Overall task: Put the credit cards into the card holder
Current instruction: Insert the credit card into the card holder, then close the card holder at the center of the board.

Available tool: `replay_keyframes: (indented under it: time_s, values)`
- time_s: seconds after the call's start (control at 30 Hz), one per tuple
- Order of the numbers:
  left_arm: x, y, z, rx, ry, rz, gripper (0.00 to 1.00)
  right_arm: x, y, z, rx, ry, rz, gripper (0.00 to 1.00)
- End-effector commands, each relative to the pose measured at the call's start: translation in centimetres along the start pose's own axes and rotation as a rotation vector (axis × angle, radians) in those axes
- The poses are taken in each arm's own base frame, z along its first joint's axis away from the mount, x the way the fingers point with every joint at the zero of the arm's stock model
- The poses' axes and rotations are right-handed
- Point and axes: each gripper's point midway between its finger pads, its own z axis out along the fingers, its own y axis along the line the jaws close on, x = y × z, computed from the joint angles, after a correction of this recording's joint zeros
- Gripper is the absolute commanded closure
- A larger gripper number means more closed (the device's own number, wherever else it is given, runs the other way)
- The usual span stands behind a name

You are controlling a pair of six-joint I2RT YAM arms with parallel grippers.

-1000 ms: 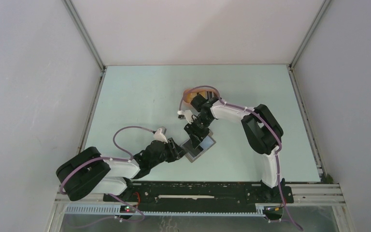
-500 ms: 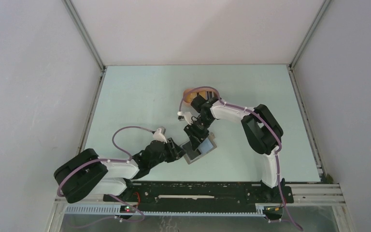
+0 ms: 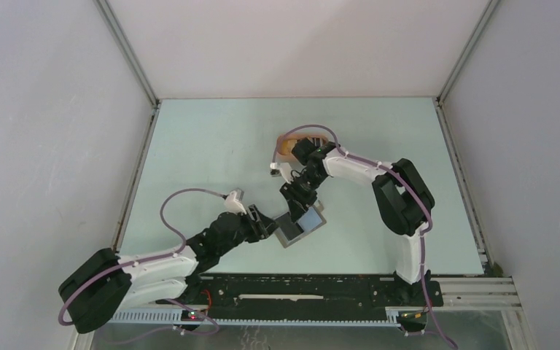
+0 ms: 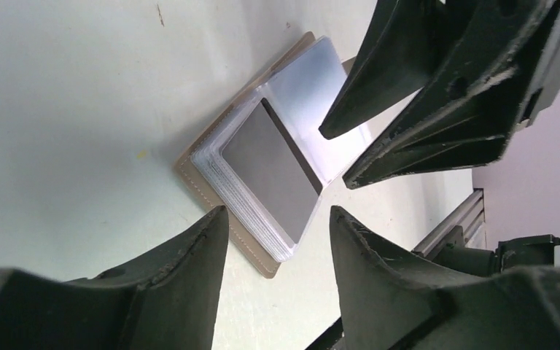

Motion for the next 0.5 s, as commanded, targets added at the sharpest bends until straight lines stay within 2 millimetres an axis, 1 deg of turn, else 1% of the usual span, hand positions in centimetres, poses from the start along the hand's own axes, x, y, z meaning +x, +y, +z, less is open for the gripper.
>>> replay_keyframes:
  time_s: [0.0,0.1,0.23,0.37,0.47]
  values:
    - [0.0,1.7,-0.9,-0.048,-0.023,0.041,0.40,-1.4,0.2,-2.5,0.052,-0.058,-0.073,0.51]
    - [-0.1,1.8,-1.3,-0.043,-0.031,0.041,0.37,-1.5,-1.1,-3.3,0.114,-0.070,-0.074,0.59]
    - [-0.3,1.5,-1.5,-0.030,-0.039,0.037,0.32,-1.1,-2.7,-3.9,0.154,-0.070,-0.045,0.67]
    - [-0.1,1.2,-1.4,-0.006,-0.032,0.023,0.26,-0.4,-4.0,-3.4,0.162,-0.044,-0.010,0.77]
    - [0.2,0.8,-1.1,0.014,-0.018,0.008,0.25,0.2,-4.7,-2.6,0.168,-0.009,0.010,0.83]
